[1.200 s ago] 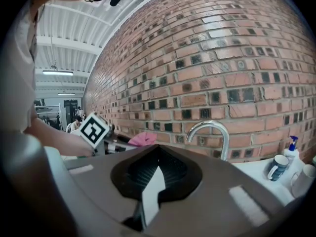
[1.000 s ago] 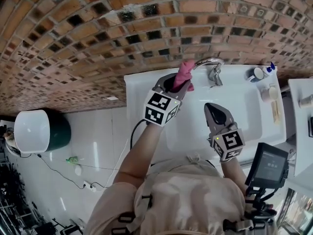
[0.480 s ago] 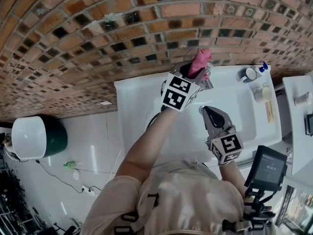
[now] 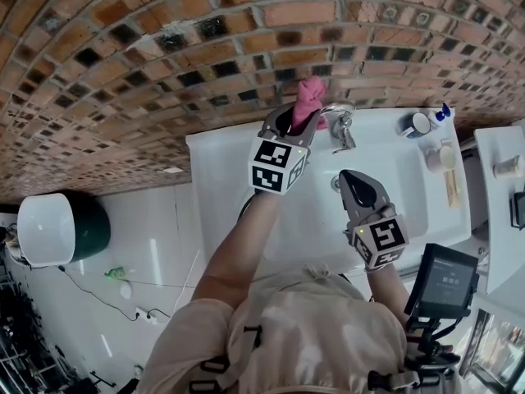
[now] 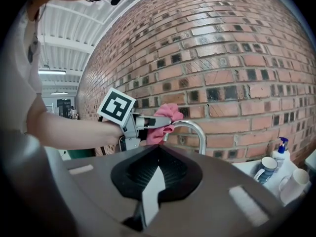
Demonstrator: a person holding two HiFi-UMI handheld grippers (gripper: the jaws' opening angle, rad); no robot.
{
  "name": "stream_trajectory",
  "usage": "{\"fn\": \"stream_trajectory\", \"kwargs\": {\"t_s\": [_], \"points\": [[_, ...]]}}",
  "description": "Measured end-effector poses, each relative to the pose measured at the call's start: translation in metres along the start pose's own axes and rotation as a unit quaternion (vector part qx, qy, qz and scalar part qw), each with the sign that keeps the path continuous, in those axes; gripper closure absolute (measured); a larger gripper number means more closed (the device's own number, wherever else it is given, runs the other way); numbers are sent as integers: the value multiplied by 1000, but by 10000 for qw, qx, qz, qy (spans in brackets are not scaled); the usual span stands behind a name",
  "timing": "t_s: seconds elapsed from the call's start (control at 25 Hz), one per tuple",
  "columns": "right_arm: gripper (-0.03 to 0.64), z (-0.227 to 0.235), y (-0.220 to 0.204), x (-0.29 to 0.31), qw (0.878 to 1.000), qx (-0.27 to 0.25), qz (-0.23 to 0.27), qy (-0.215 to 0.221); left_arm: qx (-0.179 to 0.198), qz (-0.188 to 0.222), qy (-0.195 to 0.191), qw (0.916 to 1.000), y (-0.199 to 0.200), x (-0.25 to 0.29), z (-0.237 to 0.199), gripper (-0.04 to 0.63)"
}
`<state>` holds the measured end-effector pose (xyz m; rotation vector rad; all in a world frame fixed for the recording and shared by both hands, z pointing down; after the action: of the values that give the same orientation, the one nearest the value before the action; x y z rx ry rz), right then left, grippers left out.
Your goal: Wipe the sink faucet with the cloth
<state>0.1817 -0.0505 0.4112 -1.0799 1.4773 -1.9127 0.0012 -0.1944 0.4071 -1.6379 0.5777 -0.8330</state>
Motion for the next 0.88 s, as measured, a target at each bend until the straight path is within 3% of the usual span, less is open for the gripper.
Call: {"fn": "stream_trajectory", "kwargs": {"t_s": [0.28,0.56,0.64,0.88], "points": [[623,13,13,2,9998,-102,114,-110,-236,176,159,9994,-15,-7,-2,462],[623,10,6,-1,9999,-51,62,-70,-599,-336,438,9967,-52,-21,-8,463],[623,8,6,-2,9999,-50,76,-51,-699,-254,431,9963,-49,-26,-7,465],[623,5,9,-6,9998,-44,183,-56,-75,363,-51,9993,19,-16,20,465]]}}
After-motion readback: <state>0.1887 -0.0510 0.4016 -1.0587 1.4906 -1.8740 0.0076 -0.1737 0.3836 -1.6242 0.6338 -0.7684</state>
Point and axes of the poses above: the fingertips, and each gripper's own axes: x forward along the fingers, z to its right, y out of its top, the point moved 10 cm from there along -x, backward along the fingers, and after that the axes turned 1 degree about x, right-handed, at the moved point
